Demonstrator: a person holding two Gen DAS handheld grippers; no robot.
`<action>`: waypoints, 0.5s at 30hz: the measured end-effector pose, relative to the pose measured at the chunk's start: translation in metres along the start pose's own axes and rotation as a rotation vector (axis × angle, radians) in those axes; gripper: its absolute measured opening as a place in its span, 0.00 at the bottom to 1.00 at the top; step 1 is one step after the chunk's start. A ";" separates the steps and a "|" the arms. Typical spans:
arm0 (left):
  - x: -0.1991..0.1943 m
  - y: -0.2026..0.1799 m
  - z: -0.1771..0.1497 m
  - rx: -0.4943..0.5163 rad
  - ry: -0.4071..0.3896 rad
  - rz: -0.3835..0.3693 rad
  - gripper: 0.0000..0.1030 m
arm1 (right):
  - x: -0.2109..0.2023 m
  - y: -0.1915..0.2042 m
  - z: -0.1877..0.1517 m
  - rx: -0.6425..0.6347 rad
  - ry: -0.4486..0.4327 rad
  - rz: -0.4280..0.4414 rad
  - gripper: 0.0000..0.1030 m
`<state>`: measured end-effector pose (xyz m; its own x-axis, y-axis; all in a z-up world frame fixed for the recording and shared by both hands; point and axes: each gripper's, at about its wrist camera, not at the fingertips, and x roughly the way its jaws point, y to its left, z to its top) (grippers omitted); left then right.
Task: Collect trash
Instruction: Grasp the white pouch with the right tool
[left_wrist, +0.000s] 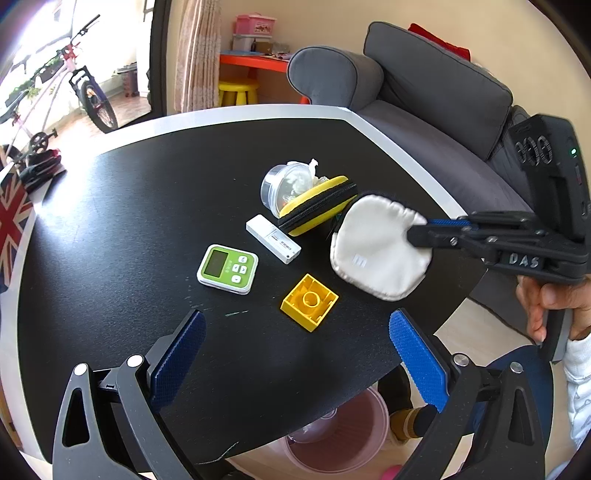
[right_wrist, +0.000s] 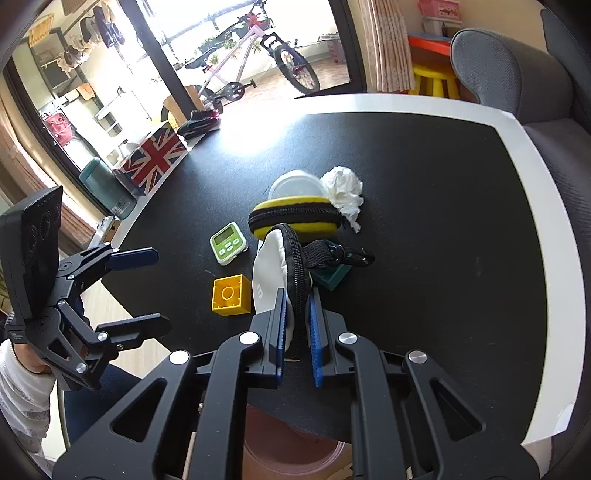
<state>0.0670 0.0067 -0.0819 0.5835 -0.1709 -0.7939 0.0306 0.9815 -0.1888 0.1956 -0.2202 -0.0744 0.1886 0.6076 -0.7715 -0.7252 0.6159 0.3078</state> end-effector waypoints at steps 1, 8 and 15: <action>0.002 -0.001 0.001 0.002 0.002 0.000 0.93 | -0.003 -0.001 0.000 0.000 -0.005 -0.005 0.10; 0.013 -0.008 0.004 0.021 0.017 0.004 0.93 | -0.019 -0.013 0.003 0.019 -0.035 -0.041 0.10; 0.028 -0.015 0.005 0.044 0.037 0.020 0.93 | -0.025 -0.021 0.005 0.033 -0.045 -0.088 0.10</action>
<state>0.0872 -0.0129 -0.0984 0.5536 -0.1538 -0.8184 0.0557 0.9874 -0.1479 0.2092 -0.2458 -0.0593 0.2805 0.5717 -0.7710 -0.6827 0.6835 0.2584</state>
